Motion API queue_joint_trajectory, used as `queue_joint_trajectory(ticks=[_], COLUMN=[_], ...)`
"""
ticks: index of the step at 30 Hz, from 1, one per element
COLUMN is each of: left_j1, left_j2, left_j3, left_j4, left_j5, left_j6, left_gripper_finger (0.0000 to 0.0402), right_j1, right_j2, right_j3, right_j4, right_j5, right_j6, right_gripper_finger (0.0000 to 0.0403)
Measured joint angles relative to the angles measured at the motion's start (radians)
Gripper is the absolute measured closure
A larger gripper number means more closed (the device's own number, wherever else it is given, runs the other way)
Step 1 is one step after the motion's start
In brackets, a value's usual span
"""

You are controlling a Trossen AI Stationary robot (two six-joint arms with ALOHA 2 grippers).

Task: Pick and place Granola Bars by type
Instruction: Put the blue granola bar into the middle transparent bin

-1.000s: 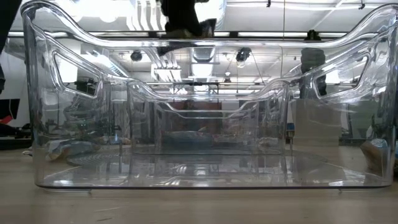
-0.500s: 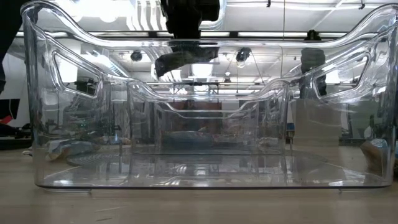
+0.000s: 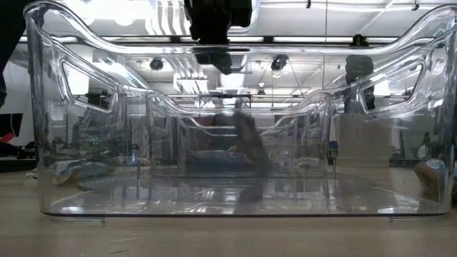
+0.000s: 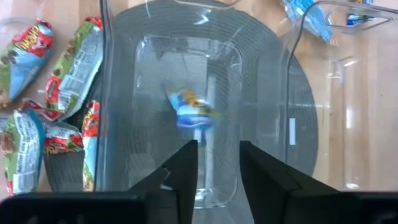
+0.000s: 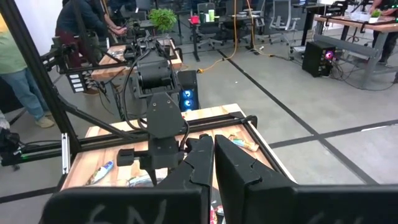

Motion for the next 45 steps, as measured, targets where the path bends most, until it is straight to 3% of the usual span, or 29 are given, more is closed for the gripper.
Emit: queue_joint_trajectory(ticks=[11,20,25,32,35,45], left_j1=[0.0,0.002,-0.005,-0.019,-0.019,-0.016], left_j2=[0.0,0.0,-0.029,-0.113,-0.16,-0.324], left_j3=[0.003,0.004,0.004,0.004,0.004,0.004], left_j4=[-0.023,-0.251,-0.326,-0.343,-0.348,-0.35], left_j5=[0.013,0.021,0.048,0.054,0.052,-0.107], left_j6=[0.001,-0.035,-0.02,-0.025,-0.056,-0.149], left_gripper_finger=[0.0291,0.0294,0.0323,0.0393,0.04,0.0401], right_j1=[0.0,0.0,0.0,0.0,0.0,0.0], right_j2=[0.0,0.0,0.0,0.003,0.007,0.033], right_j3=[0.0,0.0,0.0,0.0,0.0,0.0], right_j4=[0.0,0.0,0.0,0.0,0.0,-0.001], right_j5=[0.012,0.013,0.014,0.014,0.015,0.014], right_j6=[0.0,-0.004,-0.003,0.0,-0.001,-0.003], right_gripper_finger=[0.0394,0.0394,0.0394,0.0394,0.0394,0.0394])
